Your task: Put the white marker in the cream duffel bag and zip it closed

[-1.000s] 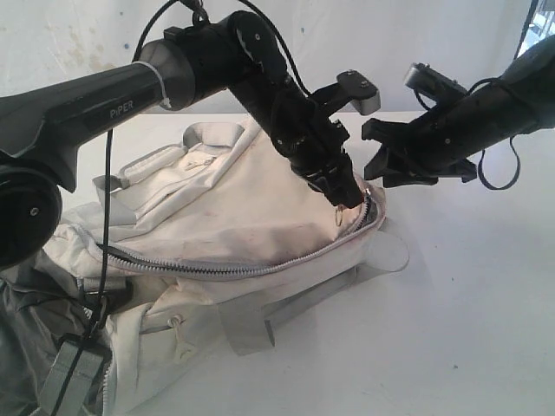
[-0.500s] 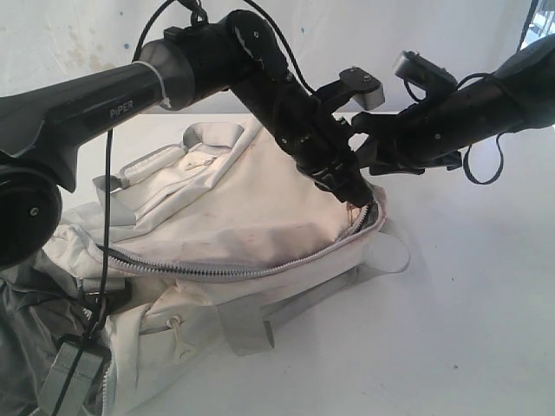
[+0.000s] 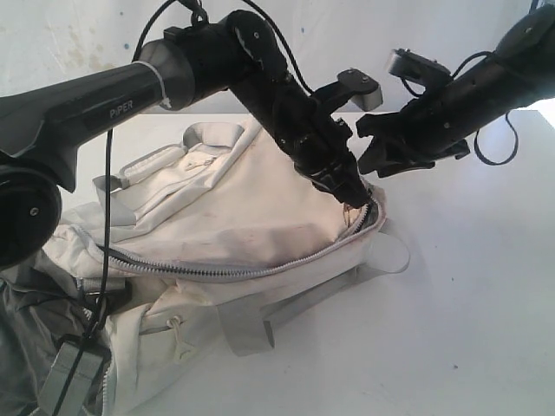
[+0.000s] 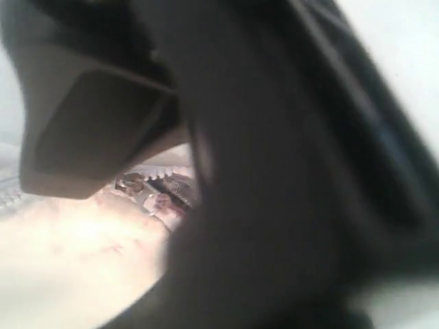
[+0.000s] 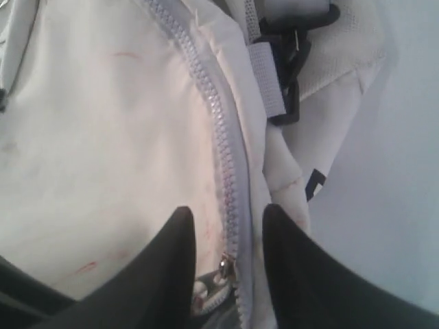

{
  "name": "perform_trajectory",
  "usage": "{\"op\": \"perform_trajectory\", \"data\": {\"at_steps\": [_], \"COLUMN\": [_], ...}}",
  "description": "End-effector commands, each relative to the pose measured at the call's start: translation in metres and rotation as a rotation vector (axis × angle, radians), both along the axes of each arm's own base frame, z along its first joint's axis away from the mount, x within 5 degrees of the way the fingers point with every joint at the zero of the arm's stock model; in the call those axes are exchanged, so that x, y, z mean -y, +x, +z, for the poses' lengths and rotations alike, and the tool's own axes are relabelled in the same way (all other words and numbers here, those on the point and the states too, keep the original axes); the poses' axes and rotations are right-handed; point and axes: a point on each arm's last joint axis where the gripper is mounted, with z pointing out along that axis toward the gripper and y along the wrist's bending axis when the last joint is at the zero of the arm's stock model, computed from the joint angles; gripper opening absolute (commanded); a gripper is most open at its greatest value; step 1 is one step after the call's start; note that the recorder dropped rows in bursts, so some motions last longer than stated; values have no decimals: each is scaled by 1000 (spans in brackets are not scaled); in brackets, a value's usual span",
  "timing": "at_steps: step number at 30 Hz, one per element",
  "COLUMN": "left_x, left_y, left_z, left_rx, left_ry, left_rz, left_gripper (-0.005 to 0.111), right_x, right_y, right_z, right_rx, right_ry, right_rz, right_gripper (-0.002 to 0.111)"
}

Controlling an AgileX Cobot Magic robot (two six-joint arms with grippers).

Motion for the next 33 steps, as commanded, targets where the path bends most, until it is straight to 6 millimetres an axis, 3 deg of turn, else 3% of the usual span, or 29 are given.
{"op": "perform_trajectory", "data": {"at_steps": [1, 5, 10, 12, 15, 22, 33], "left_x": [2, 3, 3, 4, 7, 16, 4], "left_y": [-5, -6, -6, -7, -9, -18, -30], "left_z": [11, 12, 12, 13, 14, 15, 66], "left_rx": [-21, -41, -62, -81, -121, -139, -101], "left_ry": [-34, -42, -46, -58, -70, -63, -64], "left_rz": [-6, 9, 27, 37, 64, 62, 157], "left_gripper": [0, 0, 0, 0, 0, 0, 0], "right_x": [1, -2, -3, -3, -2, -2, 4], "right_y": [6, 9, 14, 16, 20, 23, 27], "right_z": [-8, -28, -23, -30, -36, -35, -32], "right_rx": [-27, -104, -60, -79, -67, -45, -42], "right_ry": [-3, 26, 22, 21, 13, 21, 83], "right_rz": [-2, -1, 24, 27, 6, -19, -80], "right_gripper": [32, 32, 31, 22, 0, 0, 0]}}
